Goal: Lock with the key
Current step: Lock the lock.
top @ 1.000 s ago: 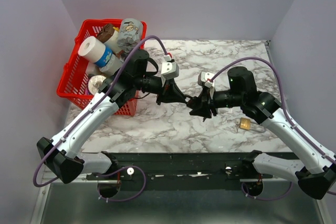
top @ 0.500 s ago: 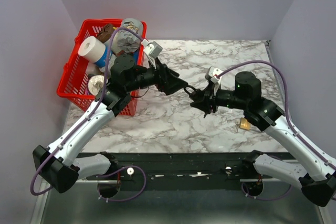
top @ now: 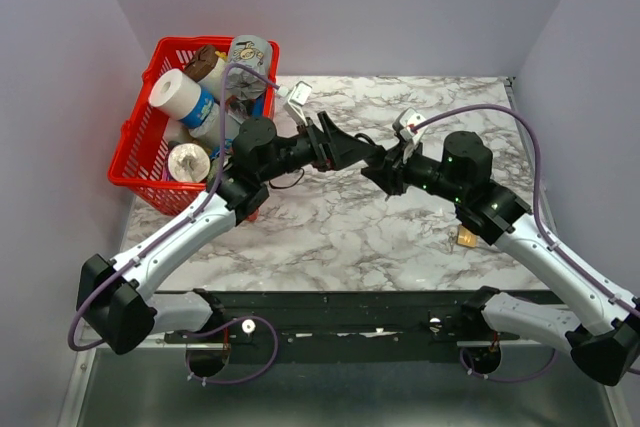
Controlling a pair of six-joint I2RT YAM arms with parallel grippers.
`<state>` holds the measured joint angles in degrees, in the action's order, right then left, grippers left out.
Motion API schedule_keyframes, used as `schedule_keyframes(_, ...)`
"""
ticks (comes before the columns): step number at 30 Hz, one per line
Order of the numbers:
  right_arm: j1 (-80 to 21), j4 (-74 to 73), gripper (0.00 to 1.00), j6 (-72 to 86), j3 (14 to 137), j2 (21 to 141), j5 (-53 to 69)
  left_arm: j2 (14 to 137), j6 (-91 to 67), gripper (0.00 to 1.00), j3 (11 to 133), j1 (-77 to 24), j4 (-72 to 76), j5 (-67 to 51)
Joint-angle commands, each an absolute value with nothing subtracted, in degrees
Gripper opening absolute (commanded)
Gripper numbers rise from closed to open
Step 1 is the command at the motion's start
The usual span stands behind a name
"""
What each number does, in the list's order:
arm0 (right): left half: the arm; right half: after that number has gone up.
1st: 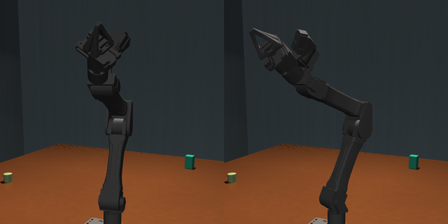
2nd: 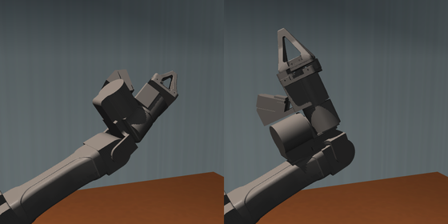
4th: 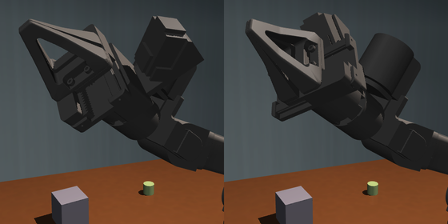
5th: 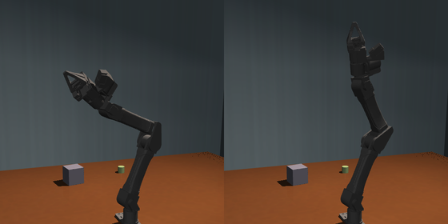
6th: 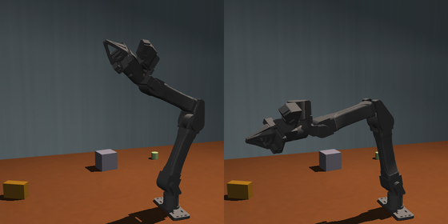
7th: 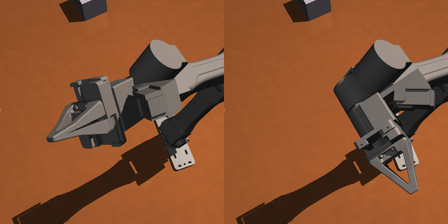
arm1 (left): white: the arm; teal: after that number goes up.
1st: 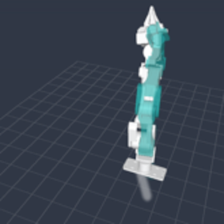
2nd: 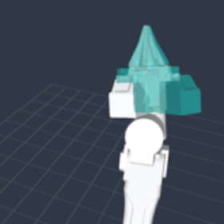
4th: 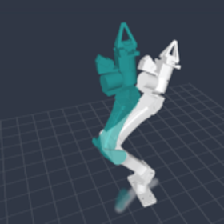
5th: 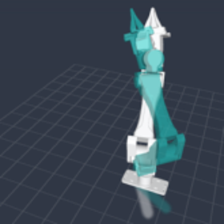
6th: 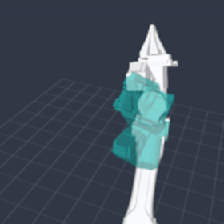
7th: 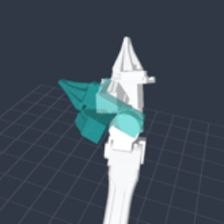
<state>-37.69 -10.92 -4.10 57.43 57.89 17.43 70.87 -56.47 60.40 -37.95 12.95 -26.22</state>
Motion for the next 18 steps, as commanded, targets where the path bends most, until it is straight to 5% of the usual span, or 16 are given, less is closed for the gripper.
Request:
schedule_keyframes(1, -38.85, -3.52, 0.01, -5.10, 57.83, 57.92, 13.71, 71.36, -59.94, 0.96, 60.29, -41.04, 16.88, -23.56)
schedule_keyframes(18, -42.63, 1.05, 0.01, -7.38, 56.25, 58.36, 4.49, 75.15, -66.01, 0.63, 61.70, -43.68, 17.75, -21.53)
